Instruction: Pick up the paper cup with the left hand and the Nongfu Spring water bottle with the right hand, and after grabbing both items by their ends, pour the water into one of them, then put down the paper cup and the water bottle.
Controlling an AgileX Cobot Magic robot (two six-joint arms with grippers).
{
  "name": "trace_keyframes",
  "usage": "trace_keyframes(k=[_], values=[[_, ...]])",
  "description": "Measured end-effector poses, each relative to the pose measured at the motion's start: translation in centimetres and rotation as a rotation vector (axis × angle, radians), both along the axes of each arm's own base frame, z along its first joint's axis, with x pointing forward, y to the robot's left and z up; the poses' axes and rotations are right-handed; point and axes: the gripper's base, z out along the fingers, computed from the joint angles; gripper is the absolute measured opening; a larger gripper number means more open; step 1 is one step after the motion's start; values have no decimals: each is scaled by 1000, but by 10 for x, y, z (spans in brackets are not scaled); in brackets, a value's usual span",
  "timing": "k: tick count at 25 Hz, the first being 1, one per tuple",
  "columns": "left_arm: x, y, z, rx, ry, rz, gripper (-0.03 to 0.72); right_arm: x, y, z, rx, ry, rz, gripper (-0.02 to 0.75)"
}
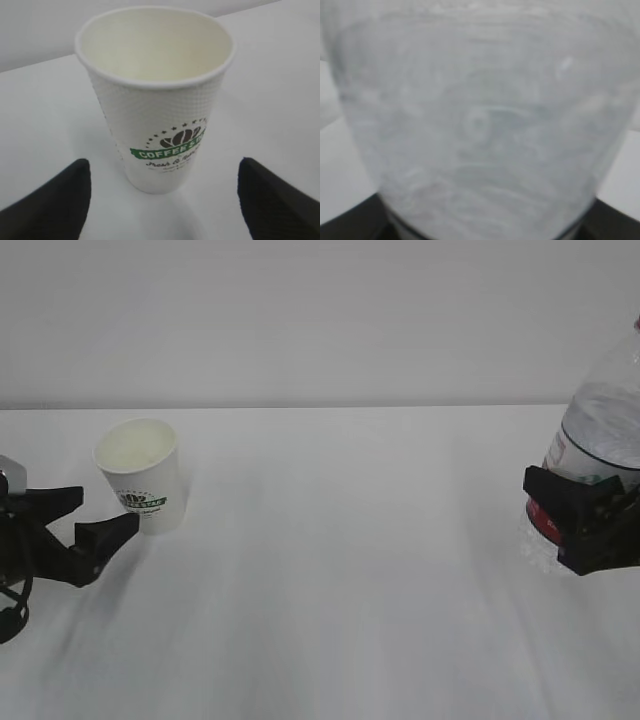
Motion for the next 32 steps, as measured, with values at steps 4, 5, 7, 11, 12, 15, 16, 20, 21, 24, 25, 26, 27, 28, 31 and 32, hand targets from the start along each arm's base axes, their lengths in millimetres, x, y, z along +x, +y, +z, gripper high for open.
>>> trace_keyframes(k=[4,5,7,11,12,15,16,20,21,24,25,26,27,28,31,32], values=[[8,-1,-8,1,8,-7,691,6,1,7,3,-29,-1,451],[10,-1,-9,1,9,-12,691,9,1,9,4,-39,-1,451],[15,-1,-11,3,3,-20,691,12,1,12,0,-42,-3,451],[24,-2,-17,4,3,-30,691,16,0,13,-14,-26,-11,451],[26,-2,-19,4,5,-30,691,16,0,13,-15,-24,-11,451],[30,-3,-22,5,2,-37,691,16,0,12,-16,-22,-12,451],[32,-3,-22,5,-2,-38,691,16,0,12,-16,-22,-12,451],[40,-3,-20,6,-25,-44,691,17,0,13,-16,-22,-12,451],[42,-3,-19,6,-32,-44,691,17,0,13,-16,-22,-12,451],[44,-5,-17,0,-40,-50,691,17,0,13,-16,-22,-12,451],[45,-8,-17,-2,-41,-60,691,17,0,13,-16,-22,-12,451],[45,-11,-17,-2,-43,-67,691,17,0,13,-16,-22,-12,450],[44,-15,-17,-3,-43,-77,691,17,0,13,-16,-22,-12,451],[44,-18,-17,-4,-44,-87,691,17,0,13,-16,-22,-12,451],[48,-25,-21,-9,-44,-91,690,17,0,13,-16,-22,-12,450],[49,-26,-23,-10,-39,-88,690,17,0,13,-17,-22,-11,450]])
